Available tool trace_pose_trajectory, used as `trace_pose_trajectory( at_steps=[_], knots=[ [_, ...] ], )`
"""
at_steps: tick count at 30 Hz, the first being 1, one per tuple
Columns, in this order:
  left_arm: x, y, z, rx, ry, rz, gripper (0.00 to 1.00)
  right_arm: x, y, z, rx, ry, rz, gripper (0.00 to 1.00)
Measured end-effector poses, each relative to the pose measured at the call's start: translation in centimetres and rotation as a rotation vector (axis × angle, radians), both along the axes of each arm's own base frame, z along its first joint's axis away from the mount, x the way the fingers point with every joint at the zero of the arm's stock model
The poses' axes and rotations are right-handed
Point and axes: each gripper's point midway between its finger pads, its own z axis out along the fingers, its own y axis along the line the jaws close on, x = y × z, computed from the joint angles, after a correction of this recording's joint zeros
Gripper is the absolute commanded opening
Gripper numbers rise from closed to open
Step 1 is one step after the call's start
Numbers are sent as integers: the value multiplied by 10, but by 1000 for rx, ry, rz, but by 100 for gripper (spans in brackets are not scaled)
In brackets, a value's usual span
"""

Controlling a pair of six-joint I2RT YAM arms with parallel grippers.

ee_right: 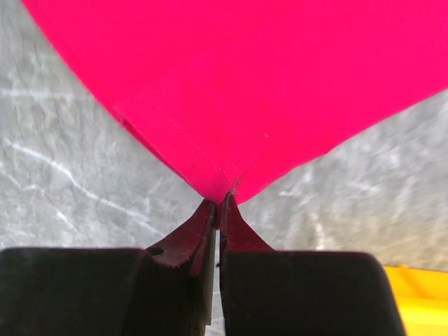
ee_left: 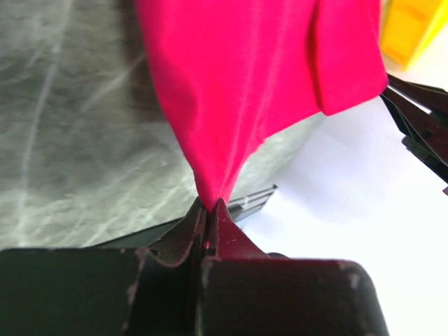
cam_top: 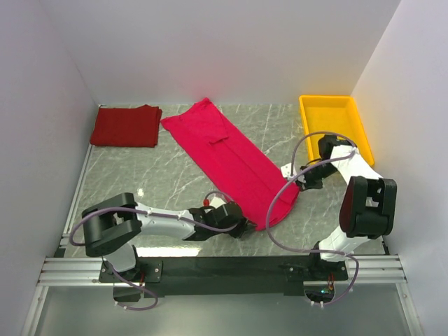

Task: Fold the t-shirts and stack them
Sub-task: Fold the tshirt

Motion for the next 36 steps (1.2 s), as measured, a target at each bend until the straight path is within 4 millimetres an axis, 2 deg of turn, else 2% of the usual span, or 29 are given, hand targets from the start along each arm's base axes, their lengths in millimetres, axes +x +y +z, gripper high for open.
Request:
trace_pose_trajectory(
  at_steps=[7,10,13,19,24,31,36],
  knots=[
    [23,8,21,-41,-22,47,0,22,31,29,40,-28,-17,0],
    [39,17,26,-55,-22,84,1,46,43,46,55,-48,-45,0],
    [58,31,30,-63,-24,131,1,69,57,55,67,-59,-66,0],
    [99,61,30,-47,-32,199,1,93,90,50,70,-8,-95,0],
    [125,85,30,-33,-30,243,1,116,111,43,72,23,-139,0],
    [159,121,33,-28,-46,280,0,154,131,47,99,21,-225,0],
    [177,133,35,-24,-58,272,0,172,146,50,128,21,-290,0]
  ],
)
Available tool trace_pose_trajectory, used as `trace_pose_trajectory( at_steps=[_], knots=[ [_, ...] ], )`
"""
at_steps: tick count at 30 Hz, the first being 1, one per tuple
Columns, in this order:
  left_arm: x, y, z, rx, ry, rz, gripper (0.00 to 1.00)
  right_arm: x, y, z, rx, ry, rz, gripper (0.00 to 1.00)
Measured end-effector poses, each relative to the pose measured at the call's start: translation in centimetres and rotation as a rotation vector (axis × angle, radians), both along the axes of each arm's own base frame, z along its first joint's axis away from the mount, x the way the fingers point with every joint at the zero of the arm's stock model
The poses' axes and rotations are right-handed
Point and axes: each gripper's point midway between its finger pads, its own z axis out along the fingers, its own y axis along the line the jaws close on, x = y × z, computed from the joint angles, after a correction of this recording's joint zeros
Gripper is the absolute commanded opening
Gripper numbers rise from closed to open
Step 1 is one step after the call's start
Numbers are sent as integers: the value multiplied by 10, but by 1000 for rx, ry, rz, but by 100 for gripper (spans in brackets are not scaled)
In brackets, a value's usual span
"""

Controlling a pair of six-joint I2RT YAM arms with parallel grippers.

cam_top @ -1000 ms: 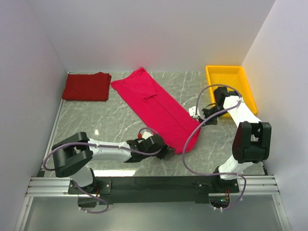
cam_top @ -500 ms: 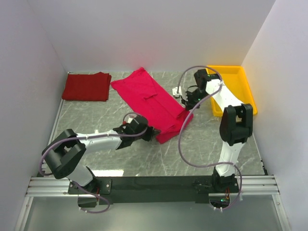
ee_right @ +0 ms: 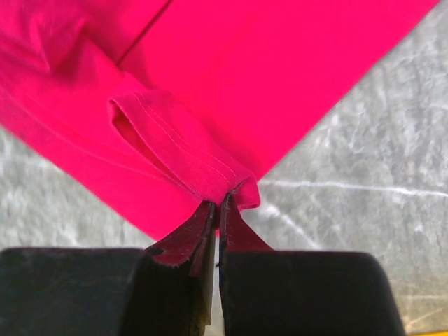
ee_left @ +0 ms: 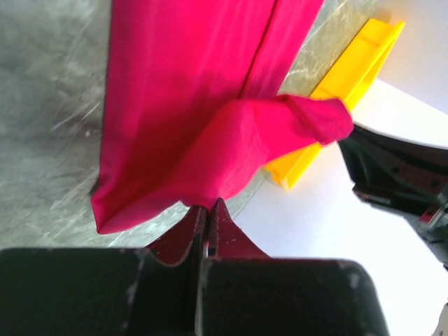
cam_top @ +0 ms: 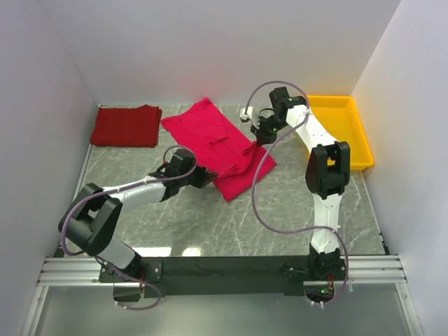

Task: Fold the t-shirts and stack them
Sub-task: Fold the tshirt

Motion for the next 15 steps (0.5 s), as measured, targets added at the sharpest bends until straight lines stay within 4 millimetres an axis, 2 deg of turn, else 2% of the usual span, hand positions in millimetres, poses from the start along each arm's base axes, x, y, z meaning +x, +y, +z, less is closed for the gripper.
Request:
trace_pose_trajectory(
  at_steps=[10,15],
  knots=[
    [16,16,-2,5,-5,-4,0,27,35,3,61,-12,-101,0],
    [34,27,-4,17,-9,10,1,46,45,4,91,-33,-158,0]
  ],
)
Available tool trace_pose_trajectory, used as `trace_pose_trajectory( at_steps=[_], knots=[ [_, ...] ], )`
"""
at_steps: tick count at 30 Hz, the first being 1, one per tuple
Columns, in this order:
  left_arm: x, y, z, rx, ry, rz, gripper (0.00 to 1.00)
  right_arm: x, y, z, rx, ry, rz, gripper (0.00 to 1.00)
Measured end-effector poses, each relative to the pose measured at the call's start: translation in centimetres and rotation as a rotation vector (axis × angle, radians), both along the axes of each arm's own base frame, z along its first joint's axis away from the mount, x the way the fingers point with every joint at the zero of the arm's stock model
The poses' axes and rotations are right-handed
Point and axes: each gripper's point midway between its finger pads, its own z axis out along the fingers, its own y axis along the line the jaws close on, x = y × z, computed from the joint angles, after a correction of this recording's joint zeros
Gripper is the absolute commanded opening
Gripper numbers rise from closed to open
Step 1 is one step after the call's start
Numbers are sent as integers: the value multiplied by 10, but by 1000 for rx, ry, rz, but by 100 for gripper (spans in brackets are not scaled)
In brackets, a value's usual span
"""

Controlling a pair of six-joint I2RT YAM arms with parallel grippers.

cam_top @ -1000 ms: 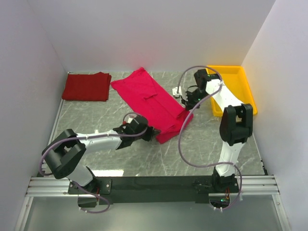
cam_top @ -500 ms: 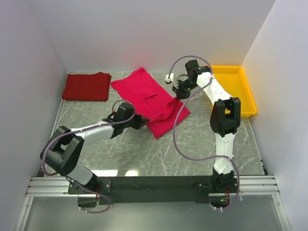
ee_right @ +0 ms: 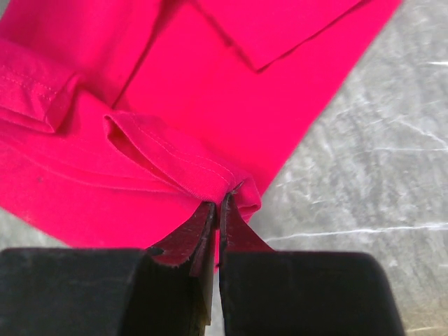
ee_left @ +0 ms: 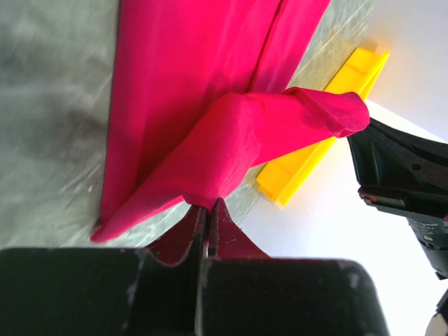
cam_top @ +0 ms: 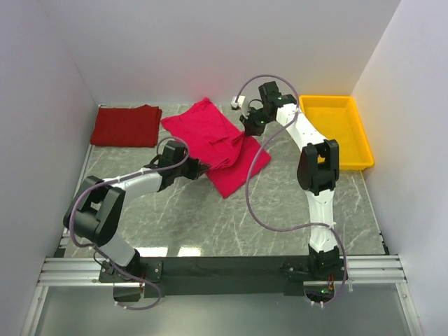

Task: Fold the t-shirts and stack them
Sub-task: Fold the tshirt

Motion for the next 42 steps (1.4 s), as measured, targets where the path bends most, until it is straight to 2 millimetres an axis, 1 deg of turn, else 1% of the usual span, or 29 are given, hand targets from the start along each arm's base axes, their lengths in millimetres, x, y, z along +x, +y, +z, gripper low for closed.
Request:
trace_pose_trajectory(
  at_steps=[4,8,17,21,28,40,41,42],
  knots=[
    [14,4,-2,9,-4,-4,0,16,4,-5,16,-12,-47,0],
    [23,8,-2,13,-11,-8,1,23,4,-14,18,-3,-86,0],
    [38,28,0,26,-24,16,0,42,11,-9,49,-40,-141,0],
    [45,30,-1,29,-24,14,1,48,13,-11,56,-49,-151,0],
    [45,28,-14,35,9,-4,1,51,15,-14,58,-50,-161,0],
    [49,30,-17,35,15,-5,1,55,21,-16,52,-70,-167,0],
    [49,31,-17,35,16,-3,1,56,21,-16,52,-70,-168,4],
    [50,31,-18,36,17,-3,1,56,21,-17,51,-71,-170,17]
  ],
)
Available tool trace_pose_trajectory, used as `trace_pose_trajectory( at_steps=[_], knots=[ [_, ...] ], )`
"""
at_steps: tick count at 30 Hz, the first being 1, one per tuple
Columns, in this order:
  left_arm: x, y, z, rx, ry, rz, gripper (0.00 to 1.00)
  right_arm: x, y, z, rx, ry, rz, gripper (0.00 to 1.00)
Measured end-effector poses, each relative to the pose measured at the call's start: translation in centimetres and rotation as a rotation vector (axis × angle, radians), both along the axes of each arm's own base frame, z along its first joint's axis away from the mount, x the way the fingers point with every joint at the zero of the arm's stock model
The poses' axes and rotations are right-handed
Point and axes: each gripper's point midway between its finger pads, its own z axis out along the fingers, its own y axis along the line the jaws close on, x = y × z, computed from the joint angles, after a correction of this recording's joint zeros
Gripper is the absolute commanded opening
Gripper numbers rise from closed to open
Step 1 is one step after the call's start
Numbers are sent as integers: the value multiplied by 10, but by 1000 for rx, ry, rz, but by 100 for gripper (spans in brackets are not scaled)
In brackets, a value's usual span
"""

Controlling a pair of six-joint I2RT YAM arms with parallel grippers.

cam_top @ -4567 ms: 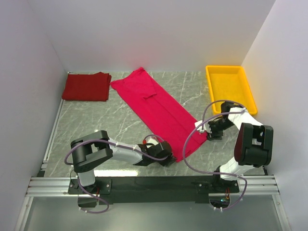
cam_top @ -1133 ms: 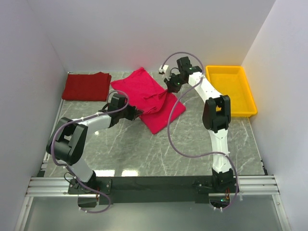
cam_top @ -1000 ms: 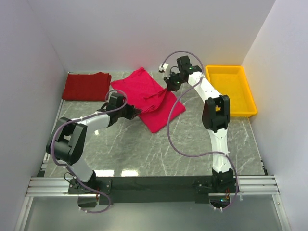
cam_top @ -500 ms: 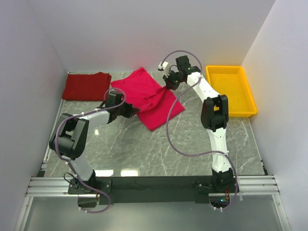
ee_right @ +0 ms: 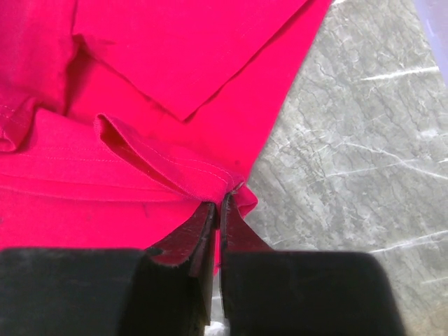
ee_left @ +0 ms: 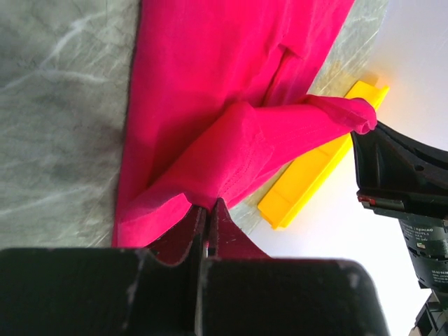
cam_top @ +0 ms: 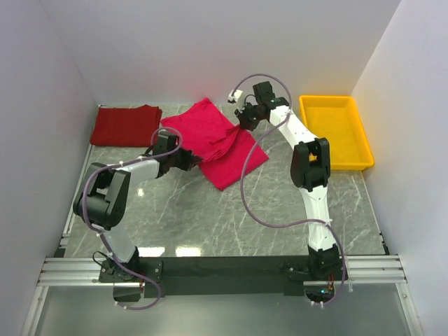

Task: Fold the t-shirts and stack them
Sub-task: Fold the tshirt

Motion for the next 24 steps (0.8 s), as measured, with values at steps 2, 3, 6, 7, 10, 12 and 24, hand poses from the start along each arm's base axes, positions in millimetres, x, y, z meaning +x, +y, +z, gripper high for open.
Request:
trace_pose_trajectory(
  at_steps=[2,3,6,7,10,12,24],
  knots=[
    [2,2,-1,1,1,3,15,3,1,-2,0,-3,-10,36],
    [3,3,-1,2,1,3,23,6,1,-3,3,-3,-23,53],
    [7,10,-1,5,-6,11,44,15,4,-7,16,-8,-68,60],
    [9,13,-1,5,-8,19,49,20,5,-8,24,-8,-101,61],
    [15,28,-1,10,-11,49,55,28,6,-5,43,-13,-177,62],
    [19,37,0,22,-20,60,57,35,5,-1,55,-27,-223,62],
    [27,60,60,250,-277,-124,67,-37,-19,19,147,145,-124,60]
  ],
)
